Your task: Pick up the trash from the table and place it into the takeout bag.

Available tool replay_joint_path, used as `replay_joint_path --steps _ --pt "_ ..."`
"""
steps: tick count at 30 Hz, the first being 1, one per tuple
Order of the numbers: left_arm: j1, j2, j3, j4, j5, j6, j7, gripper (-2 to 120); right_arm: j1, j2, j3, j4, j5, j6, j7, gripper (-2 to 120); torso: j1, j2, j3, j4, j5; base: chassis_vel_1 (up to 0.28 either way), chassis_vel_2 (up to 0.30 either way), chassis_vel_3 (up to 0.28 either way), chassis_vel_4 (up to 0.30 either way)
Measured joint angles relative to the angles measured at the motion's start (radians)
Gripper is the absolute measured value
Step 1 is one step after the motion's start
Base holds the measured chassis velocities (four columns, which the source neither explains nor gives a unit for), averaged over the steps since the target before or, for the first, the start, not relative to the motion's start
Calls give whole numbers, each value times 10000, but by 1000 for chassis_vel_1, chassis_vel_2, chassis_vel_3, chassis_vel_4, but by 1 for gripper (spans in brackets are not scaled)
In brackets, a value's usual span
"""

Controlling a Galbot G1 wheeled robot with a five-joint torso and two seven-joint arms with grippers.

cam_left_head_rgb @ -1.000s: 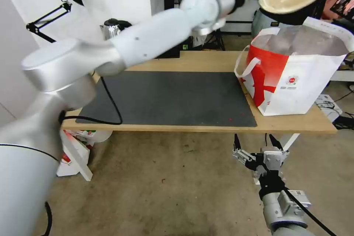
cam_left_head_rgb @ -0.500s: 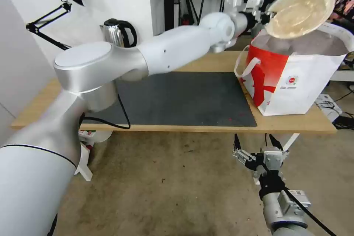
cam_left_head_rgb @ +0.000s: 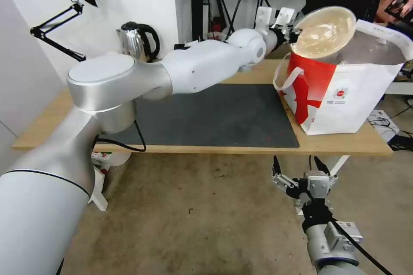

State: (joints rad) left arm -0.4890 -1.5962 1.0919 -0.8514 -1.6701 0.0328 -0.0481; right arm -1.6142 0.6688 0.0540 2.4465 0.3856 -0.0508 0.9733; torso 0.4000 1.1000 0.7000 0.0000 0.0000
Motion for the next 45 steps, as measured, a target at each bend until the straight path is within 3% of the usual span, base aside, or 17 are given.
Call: replay_joint_path --steps 11,16,25,32,34,39,45 --pt "93 7 76 -81 25 -43 1 2 0 0 0 0 -1 0 0 100 0 0 0 -1 0 0 0 0 0" --pt "93 12 120 -122 16 -59 294 2 0 0 0 0 0 0 0 100 0 0 0 0 0 0 0 0 0" --pt "111 33 123 -110 48 -328 1475 2 0 0 0 0 -1 0 0 100 0 0 0 0 0 0 0 0 0" --pt "-2 39 175 -220 139 -378 1800 19 0 0 0 0 0 0 0 100 0 0 0 1 0 0 0 0 0" --pt "-48 39 168 -268 139 -339 1899 31 0 0 0 0 -1 0 0 100 0 0 0 0 0 0 0 0 0" --pt "-80 44 211 -267 139 -407 2015 45 0 0 0 0 -1 0 0 100 0 0 0 0 0 0 0 0 0" --pt "-124 50 219 -225 149 -418 2070 70 1 0 0 0 -1 0 0 100 0 0 0 0 0 0 0 0 0"
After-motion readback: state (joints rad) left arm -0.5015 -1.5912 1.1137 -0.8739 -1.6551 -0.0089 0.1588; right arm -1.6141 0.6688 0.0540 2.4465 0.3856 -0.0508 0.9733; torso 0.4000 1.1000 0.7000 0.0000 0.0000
